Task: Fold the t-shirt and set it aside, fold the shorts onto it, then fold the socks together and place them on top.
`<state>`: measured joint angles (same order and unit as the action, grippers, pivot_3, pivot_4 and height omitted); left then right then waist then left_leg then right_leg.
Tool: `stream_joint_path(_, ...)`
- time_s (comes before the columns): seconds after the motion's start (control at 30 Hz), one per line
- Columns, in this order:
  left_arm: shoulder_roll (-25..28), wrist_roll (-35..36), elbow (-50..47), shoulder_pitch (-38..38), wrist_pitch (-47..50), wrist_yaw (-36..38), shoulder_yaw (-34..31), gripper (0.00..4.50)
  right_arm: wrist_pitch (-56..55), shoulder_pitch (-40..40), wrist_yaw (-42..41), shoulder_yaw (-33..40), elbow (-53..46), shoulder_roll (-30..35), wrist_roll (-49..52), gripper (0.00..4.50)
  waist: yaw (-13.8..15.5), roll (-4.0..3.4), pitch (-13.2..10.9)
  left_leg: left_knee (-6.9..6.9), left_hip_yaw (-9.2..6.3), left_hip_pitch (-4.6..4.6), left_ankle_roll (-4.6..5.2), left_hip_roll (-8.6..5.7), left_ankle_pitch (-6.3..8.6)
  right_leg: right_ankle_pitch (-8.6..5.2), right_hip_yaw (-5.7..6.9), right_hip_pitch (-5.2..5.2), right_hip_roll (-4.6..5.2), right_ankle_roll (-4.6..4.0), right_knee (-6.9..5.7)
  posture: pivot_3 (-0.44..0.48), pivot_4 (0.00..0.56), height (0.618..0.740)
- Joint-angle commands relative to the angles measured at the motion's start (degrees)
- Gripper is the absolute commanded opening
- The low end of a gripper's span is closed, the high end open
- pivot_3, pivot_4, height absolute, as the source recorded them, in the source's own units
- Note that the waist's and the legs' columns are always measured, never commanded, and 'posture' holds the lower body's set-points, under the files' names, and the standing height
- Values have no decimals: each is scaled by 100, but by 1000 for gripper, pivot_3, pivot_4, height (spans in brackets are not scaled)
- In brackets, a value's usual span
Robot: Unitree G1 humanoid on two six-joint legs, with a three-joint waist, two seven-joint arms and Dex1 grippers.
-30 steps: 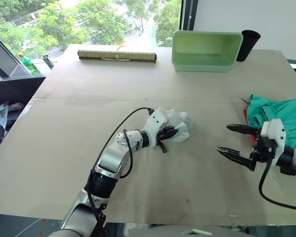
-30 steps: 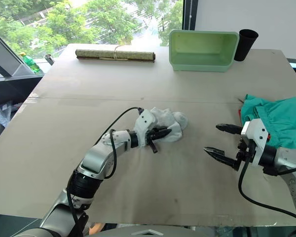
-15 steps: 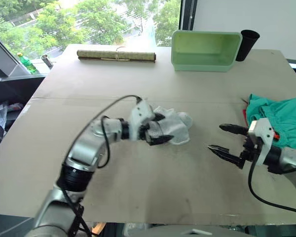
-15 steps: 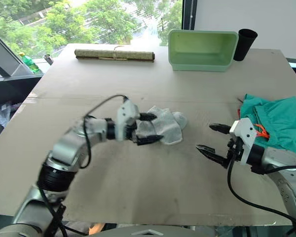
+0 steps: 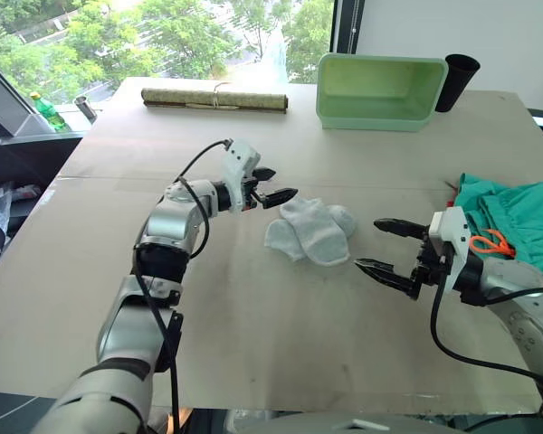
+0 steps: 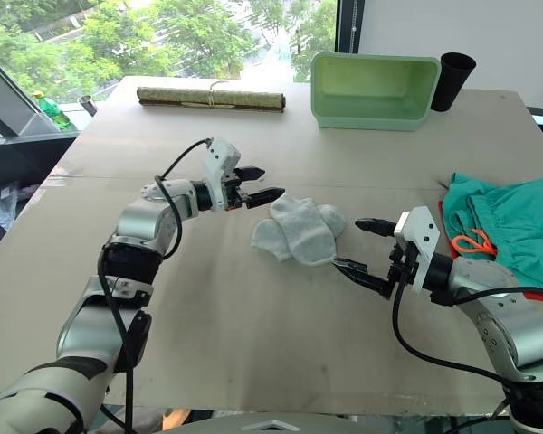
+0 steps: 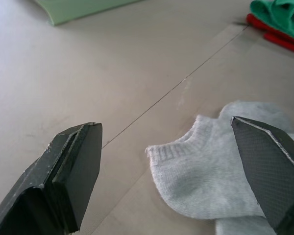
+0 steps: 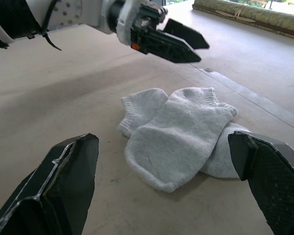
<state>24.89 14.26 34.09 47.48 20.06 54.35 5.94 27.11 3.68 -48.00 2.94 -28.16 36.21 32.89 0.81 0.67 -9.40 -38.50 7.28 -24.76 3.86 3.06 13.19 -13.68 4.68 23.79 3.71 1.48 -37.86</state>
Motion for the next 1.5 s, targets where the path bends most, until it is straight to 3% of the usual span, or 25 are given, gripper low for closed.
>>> stream_joint_path(0.03,-134,-256,806,371,-366,338,122,4477,-17,-6,75,187,-250,-13,165,4500,-1,0,0,0,0,0,0,0,0,0,-1,0,0,0,0,0,150,740)
stream_joint_path(0.23,-305,-899,2206,839,-1328,391,390,4477,89,-319,294,353,-614,44,270,4500,4,8,-3,0,-3,-1,23,1,14,0,3,0,2,-1,-1,0,150,740)
stream_joint_path(0.27,-320,-979,2323,864,-1442,419,423,4237,89,-359,317,370,-640,55,267,4500,2,9,-3,-1,-2,-1,23,1,14,0,2,0,3,-1,-1,0,150,740)
stream_joint_path(0.43,-362,-1023,2530,899,-1642,873,360,2430,104,-440,362,461,-705,73,299,4500,-2,10,-2,-2,-2,0,25,1,15,1,2,0,6,-2,-2,0,150,740)
stream_joint_path(0.47,-357,-1011,2523,898,-1644,974,340,1752,104,-442,360,463,-706,77,312,4500,-3,10,-2,-2,-2,0,25,1,15,1,3,0,5,-2,-3,0,150,740)
stream_joint_path(0.5,-349,-993,2503,891,-1641,1075,319,1476,105,-451,356,465,-714,81,328,4500,-3,10,-2,-2,-2,0,25,1,15,1,3,0,5,-2,-3,0,150,740)
stream_joint_path(0.6,-321,-879,2344,846,-1516,1474,251,64,88,-446,324,446,-685,94,340,4500,-4,10,-2,-2,-2,-1,25,1,15,1,3,1,5,-2,-3,0,150,740)
stream_joint_path(0.87,-258,-297,1886,905,-1351,1428,-539,64,-31,-313,476,456,-442,66,99,4500,-7,18,-7,-2,-3,-4,25,3,15,1,2,4,5,-2,-4,0,150,740)
stream_joint_path(1.17,-109,289,29,1041,-586,1693,-827,64,-166,-100,371,473,-136,109,74,4500,-4,22,-10,-3,-2,-4,0,2,0,1,1,3,3,-1,-4,0,150,740)
stream_joint_path(1.37,-312,105,148,1958,-1317,1065,-880,64,-307,238,286,470,167,78,32,4500,2,32,-18,-13,-6,-7,0,1,0,1,3,0,1,0,-7,0,150,740)
stream_joint_path(1.5,-291,-208,183,2165,-2161,784,-725,64,-356,181,261,585,196,86,101,4500,-18,31,-18,-11,0,-2,-1,1,-1,0,-5,0,-2,1,-7,0,150,740)
